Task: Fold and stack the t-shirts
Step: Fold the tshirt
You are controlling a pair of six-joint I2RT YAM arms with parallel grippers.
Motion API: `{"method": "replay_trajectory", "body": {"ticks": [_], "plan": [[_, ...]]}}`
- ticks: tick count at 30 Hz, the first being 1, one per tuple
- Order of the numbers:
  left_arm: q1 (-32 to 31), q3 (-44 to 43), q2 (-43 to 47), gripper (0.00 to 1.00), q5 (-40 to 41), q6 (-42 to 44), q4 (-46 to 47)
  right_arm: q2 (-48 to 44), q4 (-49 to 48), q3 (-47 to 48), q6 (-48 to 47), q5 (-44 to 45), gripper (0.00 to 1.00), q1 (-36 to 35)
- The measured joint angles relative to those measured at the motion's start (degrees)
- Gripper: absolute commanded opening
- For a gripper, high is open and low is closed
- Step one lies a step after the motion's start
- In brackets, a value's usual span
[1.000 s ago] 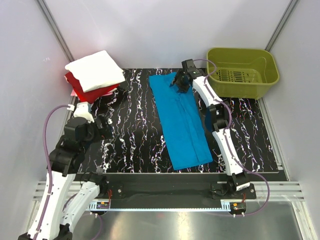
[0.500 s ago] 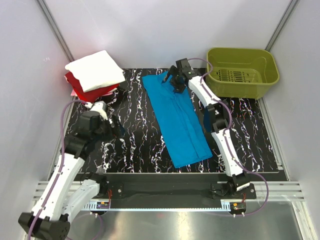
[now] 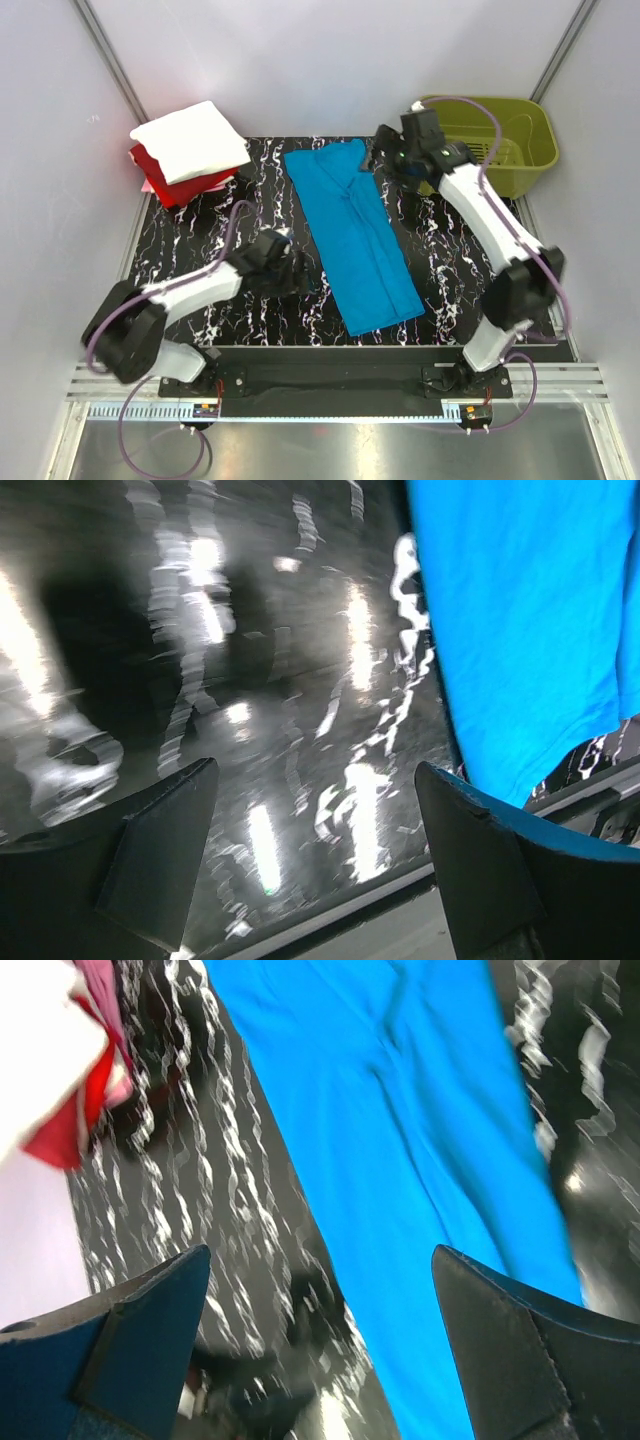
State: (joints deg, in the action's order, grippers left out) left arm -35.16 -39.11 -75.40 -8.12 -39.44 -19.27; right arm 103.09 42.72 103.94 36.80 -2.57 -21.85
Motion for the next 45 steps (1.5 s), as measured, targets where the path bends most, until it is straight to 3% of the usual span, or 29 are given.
{"method": "replay_trajectory", "body": {"ticks": [4,10,12,13,18,19,20,25,28,31,32,35,36,40,45], "plan": [[-5.6,-4.0,-9.6,0.77,-0.3,-3.0,3.4,-14.3,-0.2,-14.6,-1.5,1.3,1.0,0.0],[-11.4,-7.4,-16.2,0.69,-1.0,-8.5,9.1,-26.2,0.5,-31.2,-1.6,3.1,1.0,0.3],[-12.3,-7.7,-17.5,0.6,-1.9,-10.1,11.3,-28.7,0.5,-35.2,-1.6,3.2,1.0,0.3],[-12.7,-7.8,-18.5,0.47,-2.4,-10.9,12.7,-29.6,0.7,-36.8,-1.5,3.2,1.0,0.3],[-13.3,-8.0,-22.8,0.17,-5.5,-14.1,17.9,-31.8,0.9,-41.5,-1.3,3.1,1.0,0.3],[-13.3,-7.9,-23.1,0.04,-5.9,-14.5,18.4,-32.1,0.9,-42.1,-1.2,3.1,1.0,0.3],[-13.3,-7.8,-23.1,0.0,-5.9,-14.9,18.7,-32.4,0.8,-42.7,-1.2,3.0,1.0,0.3],[-13.1,-7.4,-21.7,0.0,-4.6,-15.0,16.5,-34.1,0.5,-45.8,-0.3,2.3,1.0,0.3],[-12.1,-5.3,-17.5,0.0,-1.7,-14.4,11.1,-34.5,-0.5,-49.3,0.6,-0.2,0.93,0.3],[-10.3,-2.6,-12.9,0.16,0.5,-13.7,6.5,-34.5,-2.4,-53.4,1.8,-3.7,0.87,0.3],[-9.7,-1.9,-11.8,0.35,1.0,-13.2,5.2,-34.4,-3.1,-54.5,2.2,-4.7,0.86,0.3],[-9.2,-1.4,-10.1,0.48,1.4,-12.9,3.8,-32.9,-4.7,-55.6,3.1,-7.2,0.82,-0.3],[-9.2,-1.4,-9.9,0.56,1.4,-12.8,3.7,-31.7,-5.9,-55.6,3.1,-8.1,0.79,-0.5],[-9.2,-1.0,-7.9,0.68,1.5,-12.4,2.5,-23.3,-7.9,-51.1,2.8,-10.6,0.62,-1.4],[-9.2,-0.9,-0.2,0.75,4.7,-10.7,-6.4,-8.6,-9.7,-37.9,1.1,-11.8,0.59,-1.4]]}}
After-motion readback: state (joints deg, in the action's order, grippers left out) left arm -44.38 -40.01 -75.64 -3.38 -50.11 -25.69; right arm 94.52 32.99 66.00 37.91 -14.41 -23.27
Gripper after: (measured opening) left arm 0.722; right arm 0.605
